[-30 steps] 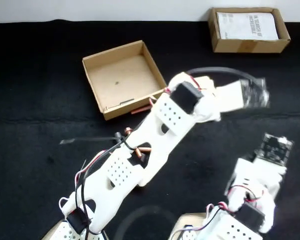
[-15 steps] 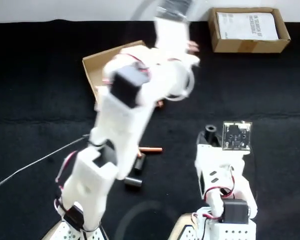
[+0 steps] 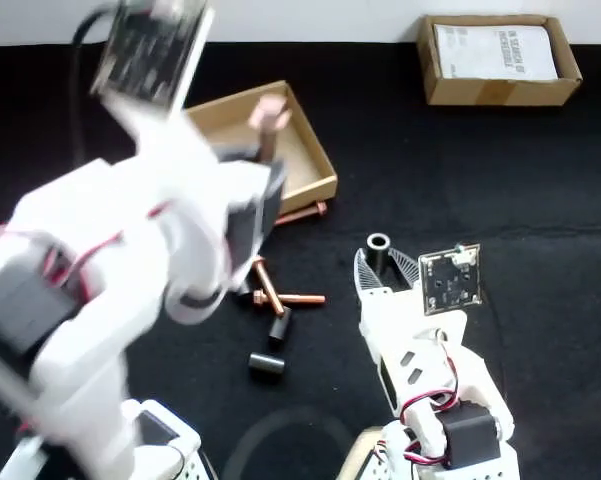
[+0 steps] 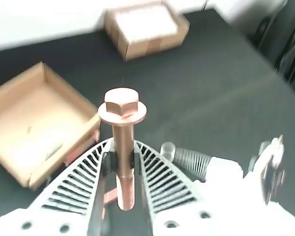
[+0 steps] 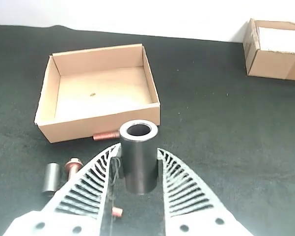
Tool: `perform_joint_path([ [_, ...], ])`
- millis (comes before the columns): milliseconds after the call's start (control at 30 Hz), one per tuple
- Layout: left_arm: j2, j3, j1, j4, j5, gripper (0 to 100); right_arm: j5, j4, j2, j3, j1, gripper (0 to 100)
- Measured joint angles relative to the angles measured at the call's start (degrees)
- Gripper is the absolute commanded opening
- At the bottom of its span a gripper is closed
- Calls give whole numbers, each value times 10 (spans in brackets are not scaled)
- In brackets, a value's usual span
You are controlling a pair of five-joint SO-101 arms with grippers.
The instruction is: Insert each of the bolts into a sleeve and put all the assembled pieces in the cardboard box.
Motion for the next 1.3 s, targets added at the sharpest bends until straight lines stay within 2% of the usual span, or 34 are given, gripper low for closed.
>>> perform_joint_path([
  [167,-173,285,-18,-110,0,8,0,0,0,0,-32,7],
  [300,-251,503,-25,-304,1,8,0,0,0,0,-66,7],
  [467,-289,738,-18,-578,1,8,0,0,0,0,-69,7],
  [600,-289,841,26,-702,2,8,0,0,0,0,-69,7],
  [733,-286,879,69,-766,2,8,0,0,0,0,-69,7],
  [833,-259,879,74,-799,1,8,0,0,0,-1,-69,7],
  [1300,-229,798,83,-752,2,8,0,0,0,-1,-70,7],
])
